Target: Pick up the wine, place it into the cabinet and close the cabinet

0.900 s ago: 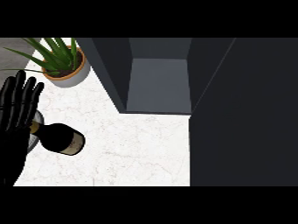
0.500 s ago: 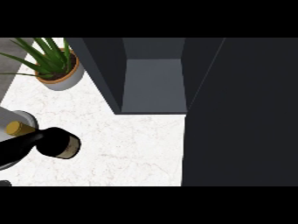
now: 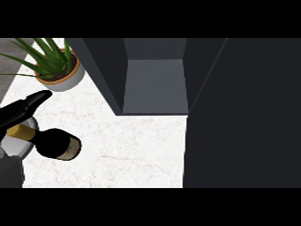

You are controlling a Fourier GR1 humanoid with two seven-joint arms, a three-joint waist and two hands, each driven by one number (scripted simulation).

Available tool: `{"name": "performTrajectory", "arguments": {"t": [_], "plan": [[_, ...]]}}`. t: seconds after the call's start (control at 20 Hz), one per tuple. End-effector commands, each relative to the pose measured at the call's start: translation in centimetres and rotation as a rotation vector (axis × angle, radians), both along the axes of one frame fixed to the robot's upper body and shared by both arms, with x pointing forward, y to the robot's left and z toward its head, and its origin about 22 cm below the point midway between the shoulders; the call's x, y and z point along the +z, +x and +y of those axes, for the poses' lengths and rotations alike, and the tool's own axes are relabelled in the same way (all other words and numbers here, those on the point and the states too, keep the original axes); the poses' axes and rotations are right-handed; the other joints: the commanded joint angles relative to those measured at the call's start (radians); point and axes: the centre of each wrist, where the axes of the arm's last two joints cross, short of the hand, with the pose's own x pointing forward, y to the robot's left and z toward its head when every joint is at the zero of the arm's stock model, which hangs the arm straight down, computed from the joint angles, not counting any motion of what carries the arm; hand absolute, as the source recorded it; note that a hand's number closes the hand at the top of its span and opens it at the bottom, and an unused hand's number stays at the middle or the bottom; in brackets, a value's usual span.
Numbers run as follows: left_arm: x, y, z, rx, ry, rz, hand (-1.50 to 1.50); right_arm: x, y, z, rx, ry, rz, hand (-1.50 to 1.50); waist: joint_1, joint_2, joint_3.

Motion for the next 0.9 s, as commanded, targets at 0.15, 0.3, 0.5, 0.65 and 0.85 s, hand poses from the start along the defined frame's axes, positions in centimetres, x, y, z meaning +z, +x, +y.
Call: {"name": "performTrajectory", "arguments": {"t": [0.15,0.3,0.5,0.65,0.85], "plan": [[0.6,1.7,-2.0,0.023,-0.014,-0.007,-1.5,0.0,-1.1,0.2,0.036,0.002,0.021,-1.5,0.002,-0.001,0.0],[-0.4,0.8,-3.0,0.002,-0.025,0.003,-1.5,0.3,-1.8,0.5,0.016,-0.001,0.007,-1.5,0.003,-0.001,0.0],[1.2,0.8,-2.8,0.014,-0.023,0.01,-1.5,1.2,-0.5,1.9,0.023,-0.01,0.01,-1.5,0.007,-0.001,0.0],[0.7,0.5,-3.2,0.018,-0.011,0.005,-1.5,1.9,-0.6,-0.1,0.006,-0.005,0.001,-1.5,0.006,-0.001,0.0],[1.3,0.6,-5.1,0.045,-0.023,0.007,-1.5,2.0,-2.2,0.8,0.03,-0.002,-0.007,-1.5,0.004,-0.001,0.0]]}}
